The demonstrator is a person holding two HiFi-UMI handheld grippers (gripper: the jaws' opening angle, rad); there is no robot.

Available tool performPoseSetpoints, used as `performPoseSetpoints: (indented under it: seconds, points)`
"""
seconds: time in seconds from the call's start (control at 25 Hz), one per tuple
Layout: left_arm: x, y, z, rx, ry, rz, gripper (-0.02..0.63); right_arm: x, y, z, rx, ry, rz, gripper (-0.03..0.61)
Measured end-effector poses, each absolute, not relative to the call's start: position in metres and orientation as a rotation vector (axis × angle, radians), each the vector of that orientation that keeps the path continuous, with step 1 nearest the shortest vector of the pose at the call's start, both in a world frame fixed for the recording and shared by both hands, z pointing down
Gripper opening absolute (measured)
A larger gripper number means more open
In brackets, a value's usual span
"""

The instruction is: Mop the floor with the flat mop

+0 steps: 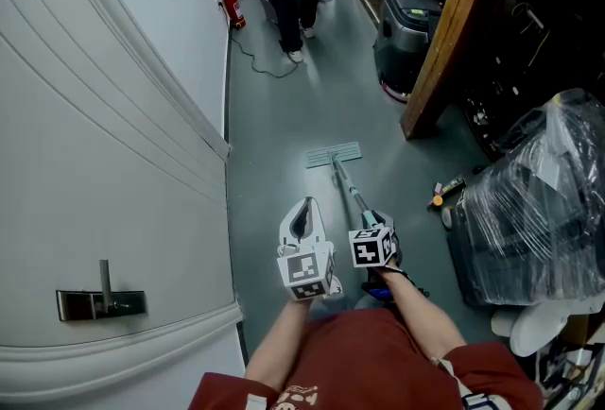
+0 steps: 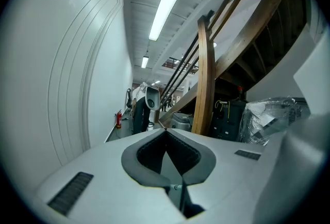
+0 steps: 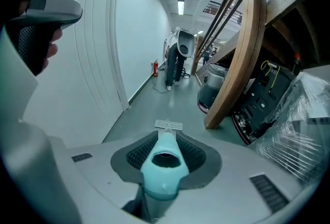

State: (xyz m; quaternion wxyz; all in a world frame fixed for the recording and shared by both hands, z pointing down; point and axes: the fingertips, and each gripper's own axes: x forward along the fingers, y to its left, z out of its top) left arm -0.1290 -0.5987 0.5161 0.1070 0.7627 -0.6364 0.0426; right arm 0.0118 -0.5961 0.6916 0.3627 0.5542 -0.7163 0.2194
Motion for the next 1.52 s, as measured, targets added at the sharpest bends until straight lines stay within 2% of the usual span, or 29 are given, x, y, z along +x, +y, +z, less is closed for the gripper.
performPoseSetpoints:
  seconds: [0.8, 1.52]
  points:
    - [-0.101, -0.660, 0.510, 2.276, -1.864, 0.148, 0.015, 0.034, -0.652, 0.686, 1.404, -1.861, 0.579, 0.118]
    - [-0.126, -0.608, 0.526, 2.259, -1.800, 0.123, 0.015, 0.005, -0.607, 0.696, 1.370, -1.803, 0.583, 0.118]
